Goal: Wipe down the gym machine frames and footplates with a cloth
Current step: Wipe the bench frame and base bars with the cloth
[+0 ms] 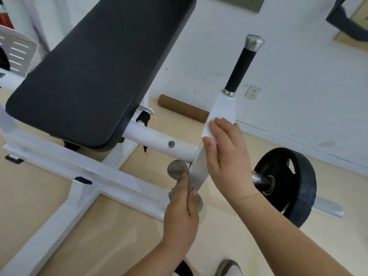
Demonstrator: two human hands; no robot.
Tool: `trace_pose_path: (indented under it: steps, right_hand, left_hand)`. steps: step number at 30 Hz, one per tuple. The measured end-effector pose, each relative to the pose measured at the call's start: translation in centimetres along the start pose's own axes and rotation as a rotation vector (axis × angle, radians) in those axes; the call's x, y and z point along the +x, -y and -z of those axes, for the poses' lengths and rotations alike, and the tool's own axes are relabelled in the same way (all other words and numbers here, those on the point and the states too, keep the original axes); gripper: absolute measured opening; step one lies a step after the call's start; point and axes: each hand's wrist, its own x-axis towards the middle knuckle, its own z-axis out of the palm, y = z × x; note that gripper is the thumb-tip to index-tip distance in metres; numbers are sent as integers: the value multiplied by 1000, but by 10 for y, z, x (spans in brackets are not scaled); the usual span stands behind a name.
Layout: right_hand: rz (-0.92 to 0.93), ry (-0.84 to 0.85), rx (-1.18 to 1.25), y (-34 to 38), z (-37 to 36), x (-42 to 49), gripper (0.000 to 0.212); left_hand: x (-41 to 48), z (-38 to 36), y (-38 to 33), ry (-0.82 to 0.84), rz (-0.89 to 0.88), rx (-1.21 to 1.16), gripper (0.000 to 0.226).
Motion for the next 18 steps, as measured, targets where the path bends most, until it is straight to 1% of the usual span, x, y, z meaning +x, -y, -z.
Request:
trace_pose_path:
  steps: [2,4,5,6,8,9,10,11,13,14,15,16,17,18]
  right_hand:
    - [-64,162,-10,5,15,0,55]
    - [-110,329,9,9,32,0,60]
    - [-138,367,33,11,43,-3,59]
    - [-175,347,60,14,54,-8,55]
    - [-303,163,111,21,77,-27,39]
    - [-402,81,147,22,83,-39,28]
    - [-533,66,214,22,87,-51,19]
    - [-676,134,322,22,87,-59,19]
    - [-912,361,606,21,83,-70,43]
    - [-986,422,746,22,82,-71,48]
    - [-1014,447,854,24,84,-72,44]
    - [-995,447,916,27,87,-70,35]
    - [-956,436,916,28,89,-70,28]
    - [-936,401,902,29,92,-69,27]
  left_hand:
    - [-13,11,-1,60,-45,51,41]
    - [-25,20,-17,143,-152,68,35]
    - [-29,23,-26,165,-192,55,32]
    - [-30,25,-34,170,-193,42,28]
    - [-26,27,-46,153,-103,20,23]
    - [-22,28,-49,151,-68,46,23]
    - [-20,29,-55,165,-68,76,23]
    - [-20,30,-62,192,-82,78,22]
    - [-21,31,-81,281,-105,1,24]
    - [-21,31,-91,320,-100,-45,26]
    - [-20,31,-101,330,-99,-70,27]
    - [-20,30,-109,318,-100,-84,28]
    - [-17,30,-116,311,-97,-86,28]
    - [-15,30,-125,319,-96,-83,28]
